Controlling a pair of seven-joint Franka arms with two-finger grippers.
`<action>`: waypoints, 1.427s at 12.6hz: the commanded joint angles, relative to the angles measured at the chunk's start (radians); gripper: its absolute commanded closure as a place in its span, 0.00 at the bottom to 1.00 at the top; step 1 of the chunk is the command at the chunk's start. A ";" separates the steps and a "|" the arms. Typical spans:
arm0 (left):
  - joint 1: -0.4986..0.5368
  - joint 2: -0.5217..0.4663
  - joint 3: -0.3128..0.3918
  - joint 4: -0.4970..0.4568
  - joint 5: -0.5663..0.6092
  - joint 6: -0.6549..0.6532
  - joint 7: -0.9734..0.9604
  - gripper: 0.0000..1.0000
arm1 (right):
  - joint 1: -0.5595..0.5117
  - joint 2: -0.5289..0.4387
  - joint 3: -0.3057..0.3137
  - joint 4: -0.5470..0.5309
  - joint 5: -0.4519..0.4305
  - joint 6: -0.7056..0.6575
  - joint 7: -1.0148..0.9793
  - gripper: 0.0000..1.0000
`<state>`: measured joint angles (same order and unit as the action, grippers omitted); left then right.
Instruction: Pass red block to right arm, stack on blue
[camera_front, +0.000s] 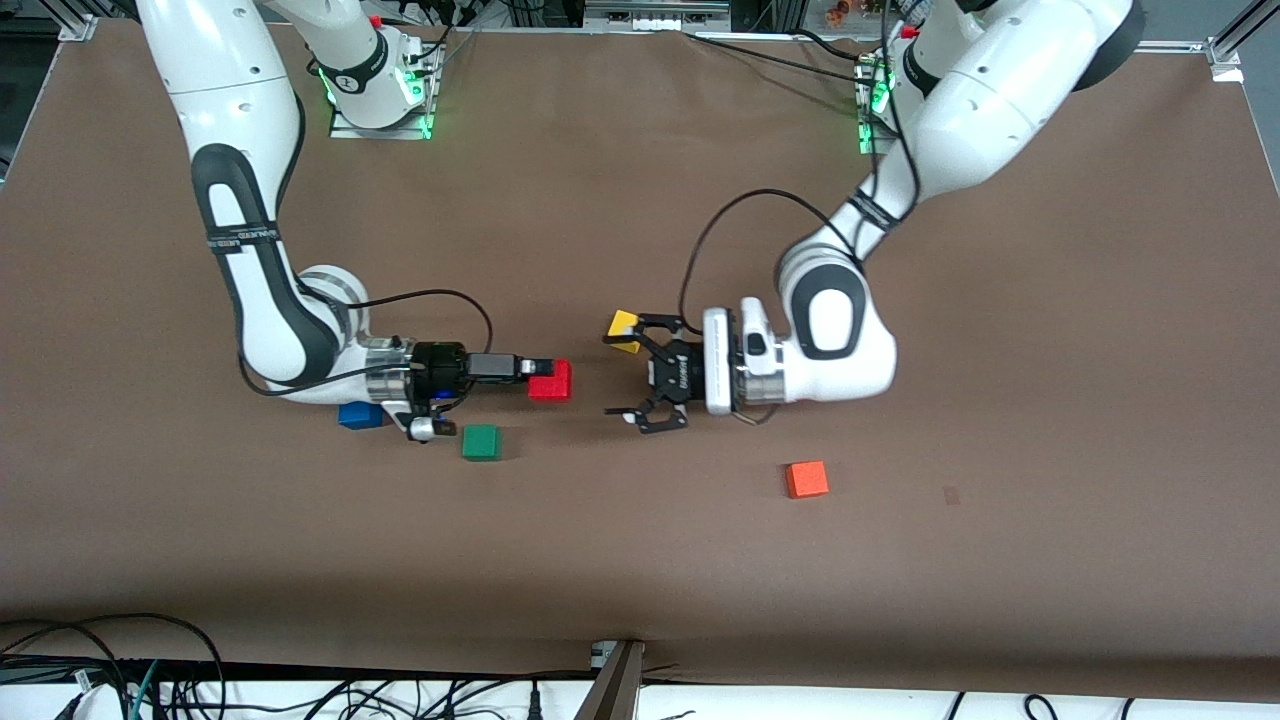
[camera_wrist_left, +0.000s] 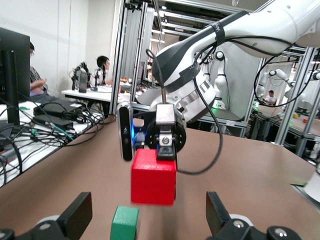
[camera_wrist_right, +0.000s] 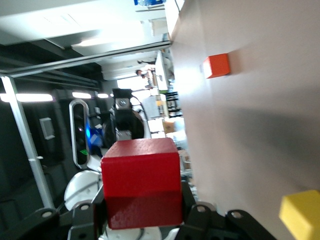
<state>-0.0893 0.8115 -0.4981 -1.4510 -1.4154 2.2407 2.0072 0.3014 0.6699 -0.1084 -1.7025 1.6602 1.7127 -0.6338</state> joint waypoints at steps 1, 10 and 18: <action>0.083 -0.081 -0.002 -0.016 0.207 -0.096 -0.239 0.00 | -0.001 -0.024 -0.059 0.047 -0.152 -0.001 0.009 0.80; 0.181 -0.207 0.018 0.037 0.840 -0.289 -0.954 0.00 | 0.013 -0.033 -0.205 0.242 -0.949 0.042 0.114 0.81; 0.183 -0.209 0.092 0.146 1.133 -0.555 -1.392 0.00 | 0.045 -0.069 -0.229 0.265 -1.391 0.088 0.330 0.81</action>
<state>0.0999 0.6098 -0.4153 -1.3215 -0.3326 1.7220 0.7001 0.3216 0.6254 -0.3282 -1.4233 0.3217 1.7956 -0.3788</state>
